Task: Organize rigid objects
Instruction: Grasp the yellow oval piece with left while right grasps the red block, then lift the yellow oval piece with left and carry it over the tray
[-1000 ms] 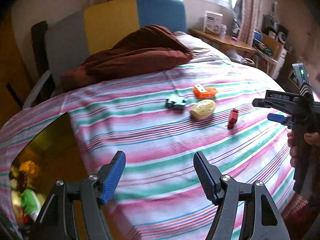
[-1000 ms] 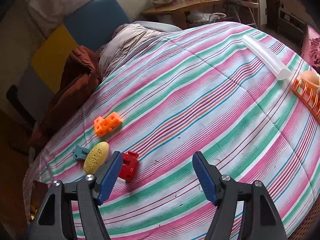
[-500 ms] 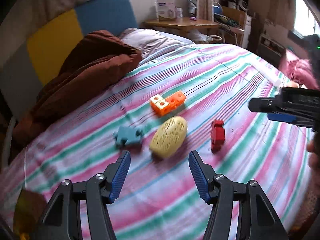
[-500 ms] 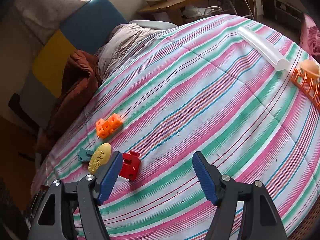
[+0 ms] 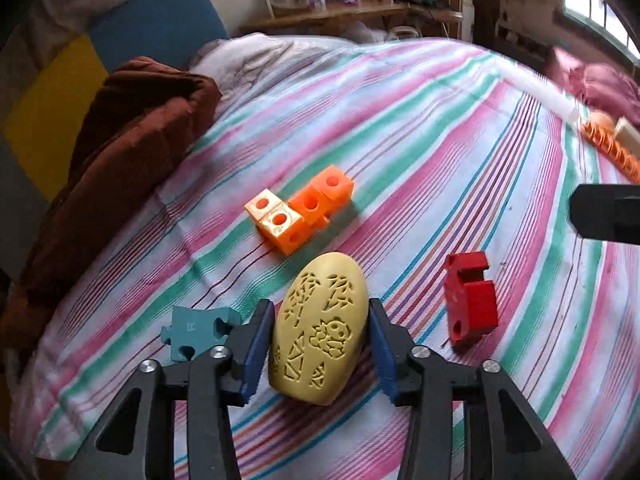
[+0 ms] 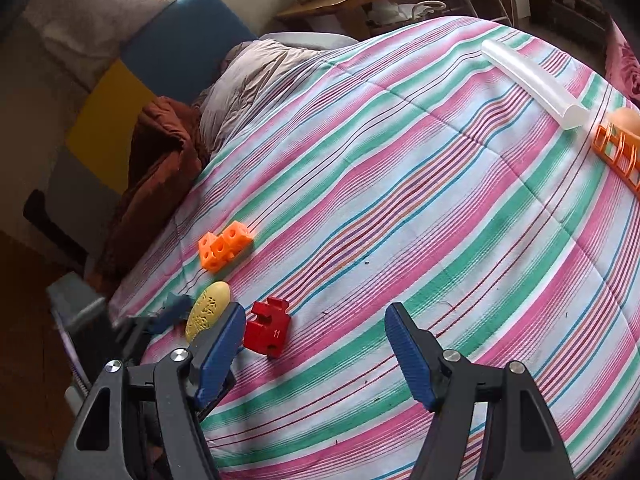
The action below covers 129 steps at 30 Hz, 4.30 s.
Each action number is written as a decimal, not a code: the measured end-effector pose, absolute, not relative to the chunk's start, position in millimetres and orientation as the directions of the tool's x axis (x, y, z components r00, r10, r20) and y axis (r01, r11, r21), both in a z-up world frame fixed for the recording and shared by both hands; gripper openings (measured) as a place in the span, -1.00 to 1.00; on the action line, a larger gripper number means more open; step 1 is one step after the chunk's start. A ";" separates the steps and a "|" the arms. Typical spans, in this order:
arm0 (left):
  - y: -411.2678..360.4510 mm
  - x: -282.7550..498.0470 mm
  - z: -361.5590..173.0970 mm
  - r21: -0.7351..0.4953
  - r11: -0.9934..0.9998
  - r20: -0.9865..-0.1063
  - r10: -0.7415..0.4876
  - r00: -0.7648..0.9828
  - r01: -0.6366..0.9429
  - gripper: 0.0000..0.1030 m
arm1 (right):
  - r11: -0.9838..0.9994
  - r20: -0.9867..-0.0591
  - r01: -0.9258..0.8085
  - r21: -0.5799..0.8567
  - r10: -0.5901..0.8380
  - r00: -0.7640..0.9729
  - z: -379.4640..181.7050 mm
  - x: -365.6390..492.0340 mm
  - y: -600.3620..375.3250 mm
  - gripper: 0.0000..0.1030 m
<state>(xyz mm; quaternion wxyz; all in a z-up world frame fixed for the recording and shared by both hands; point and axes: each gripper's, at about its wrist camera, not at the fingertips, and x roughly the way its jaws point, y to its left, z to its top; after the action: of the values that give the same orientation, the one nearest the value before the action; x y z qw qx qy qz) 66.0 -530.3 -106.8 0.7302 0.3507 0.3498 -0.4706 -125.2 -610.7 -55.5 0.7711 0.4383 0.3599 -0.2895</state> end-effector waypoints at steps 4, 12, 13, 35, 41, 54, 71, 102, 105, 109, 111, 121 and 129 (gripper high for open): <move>-506.6 55.8 -106.7 0.120 0.370 -0.848 -0.444 0.289 0.921 -0.10 | 0.446 -0.814 0.767 0.461 -0.131 0.566 -57.2 -125.1 -611.8 0.42; -439.6 4.7 -105.8 0.080 0.471 -0.853 -0.424 0.305 0.878 -0.12 | 0.438 -0.836 0.780 0.447 -0.106 0.539 -68.4 -123.7 -611.4 0.42; -430.3 0.4 -105.5 0.071 0.484 -0.851 -0.426 0.306 0.872 -0.12 | 0.437 -0.838 0.780 0.449 -0.096 0.536 -70.9 -123.1 -611.3 0.42; -343.2 -40.0 -104.8 0.000 0.536 -0.817 -0.487 0.310 0.844 -0.14 | 0.582 -0.818 0.682 0.443 -0.051 0.573 -72.2 -87.2 -585.6 0.42; -339.6 -40.7 -104.5 -0.015 0.544 -0.808 -0.501 0.311 0.839 -0.14 | 0.653 -0.876 0.684 0.326 -0.063 0.477 -81.7 -46.3 -583.1 0.34; -335.9 -42.3 -105.6 -0.012 0.551 -0.799 -0.507 0.324 0.834 -0.15 | 0.706 -0.834 0.518 0.483 0.190 0.519 -102.4 -70.7 -547.6 -0.72; -333.7 -49.4 -105.7 0.038 0.561 -0.790 -0.490 0.369 0.827 -0.15 | 0.627 -0.782 0.512 0.587 0.274 0.560 -115.7 -72.8 -565.8 -0.75; -285.1 -45.0 -35.0 -0.002 0.647 -0.695 -0.550 0.464 0.762 -0.16 | 0.942 -0.869 0.328 0.068 -0.105 0.483 -99.7 -47.9 -496.0 -0.74; -275.2 -41.2 -27.2 -0.012 0.662 -0.682 -0.553 0.478 0.749 -0.16 | 0.947 -0.866 0.317 0.042 -0.124 0.484 -100.2 -48.0 -490.3 -0.74; -263.1 -36.5 -19.7 -0.025 0.680 -0.674 -0.552 0.490 0.732 -0.16 | 0.956 -0.859 0.292 -0.038 -0.180 0.479 -101.2 -44.9 -479.5 -0.74; -256.5 -33.0 -16.4 -0.032 0.691 -0.671 -0.550 0.497 0.723 -0.16 | 0.955 -0.857 0.292 -0.056 -0.196 0.477 -101.9 -44.0 -476.9 -0.73; -217.5 -15.5 -8.2 -0.088 0.743 -0.669 -0.538 0.513 0.664 -0.16 | 0.957 -0.850 0.282 -0.073 -0.208 0.484 -102.4 -45.6 -475.7 -0.72; -133.5 21.9 1.9 -0.190 0.831 -0.671 -0.498 0.549 0.523 -0.16 | 0.958 -0.841 0.261 -0.117 -0.235 0.487 -102.7 -44.7 -469.3 -0.72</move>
<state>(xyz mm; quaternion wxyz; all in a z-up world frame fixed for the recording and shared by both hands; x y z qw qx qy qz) 21.9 -133.5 1.9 0.8798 0.0162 0.3761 -0.2902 -44.7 -469.3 -102.7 0.8621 0.0132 0.4857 -0.1438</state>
